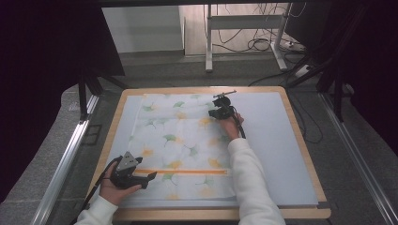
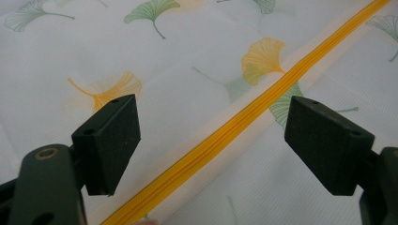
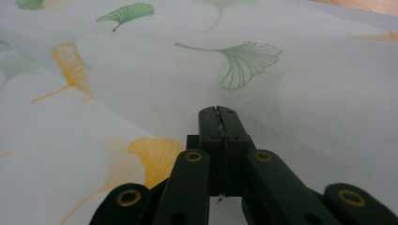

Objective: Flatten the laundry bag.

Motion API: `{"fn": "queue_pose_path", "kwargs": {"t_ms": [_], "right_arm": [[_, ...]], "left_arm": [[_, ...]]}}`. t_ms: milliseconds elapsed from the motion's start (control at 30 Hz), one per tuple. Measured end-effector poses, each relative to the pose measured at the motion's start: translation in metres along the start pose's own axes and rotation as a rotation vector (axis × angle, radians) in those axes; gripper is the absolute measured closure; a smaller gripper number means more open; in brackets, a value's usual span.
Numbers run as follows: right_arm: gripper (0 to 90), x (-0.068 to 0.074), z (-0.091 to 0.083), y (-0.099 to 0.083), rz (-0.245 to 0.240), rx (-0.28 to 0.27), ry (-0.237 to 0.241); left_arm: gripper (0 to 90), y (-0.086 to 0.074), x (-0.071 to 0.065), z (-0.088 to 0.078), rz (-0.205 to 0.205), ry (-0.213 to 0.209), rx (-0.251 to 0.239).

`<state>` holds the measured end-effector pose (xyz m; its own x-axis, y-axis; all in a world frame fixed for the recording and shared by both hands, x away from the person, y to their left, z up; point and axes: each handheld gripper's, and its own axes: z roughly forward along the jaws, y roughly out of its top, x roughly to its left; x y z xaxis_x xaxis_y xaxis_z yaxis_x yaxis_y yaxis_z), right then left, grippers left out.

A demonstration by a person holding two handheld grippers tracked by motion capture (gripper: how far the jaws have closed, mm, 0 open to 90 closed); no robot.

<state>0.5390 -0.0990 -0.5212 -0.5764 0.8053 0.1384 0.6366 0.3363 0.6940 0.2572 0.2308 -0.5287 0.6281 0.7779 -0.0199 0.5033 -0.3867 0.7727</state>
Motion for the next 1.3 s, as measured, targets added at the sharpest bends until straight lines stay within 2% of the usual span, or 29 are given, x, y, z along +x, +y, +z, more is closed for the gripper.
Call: {"fn": "queue_pose_path", "kwargs": {"t_ms": [167, 300, 400, 533, 633, 700, 867, 900, 1200, 1300], "right_arm": [[89.3, -0.011, 0.006, 0.005, 0.040, 0.000, -0.022], [89.3, -0.013, 0.003, 0.004, 0.049, 0.010, -0.029], [89.3, -0.009, -0.011, 0.003, 0.016, 0.003, -0.020], [89.3, -0.002, -0.039, -0.001, -0.029, -0.010, -0.001], [89.3, 0.005, -0.058, -0.007, -0.060, -0.015, 0.010], [89.3, 0.011, -0.070, -0.014, -0.074, -0.018, 0.034], [89.3, 0.021, -0.085, -0.027, -0.109, -0.025, 0.075], [89.3, 0.027, -0.094, -0.037, -0.124, -0.030, 0.101], [89.3, 0.052, -0.129, -0.079, -0.192, -0.032, 0.173], [89.3, 0.057, -0.138, -0.094, -0.207, -0.026, 0.184]], "left_arm": [[18.1, 0.001, 0.000, 0.000, 0.001, -0.012, -0.004], [17.9, 0.001, 0.000, -0.001, -0.008, -0.014, -0.017], [18.0, 0.002, 0.002, -0.002, -0.021, -0.012, -0.025], [18.1, 0.003, 0.004, -0.001, -0.033, -0.008, -0.029], [20.3, 0.003, 0.004, -0.002, -0.026, 0.005, -0.035], [20.6, 0.003, 0.003, -0.003, -0.021, 0.001, -0.035], [20.0, 0.002, 0.001, -0.001, -0.009, -0.014, -0.019], [20.0, 0.002, 0.001, 0.000, -0.007, -0.015, -0.015], [19.4, 0.001, 0.001, -0.001, -0.012, -0.011, -0.014], [19.2, 0.002, 0.001, -0.001, -0.015, -0.012, -0.014]]}}
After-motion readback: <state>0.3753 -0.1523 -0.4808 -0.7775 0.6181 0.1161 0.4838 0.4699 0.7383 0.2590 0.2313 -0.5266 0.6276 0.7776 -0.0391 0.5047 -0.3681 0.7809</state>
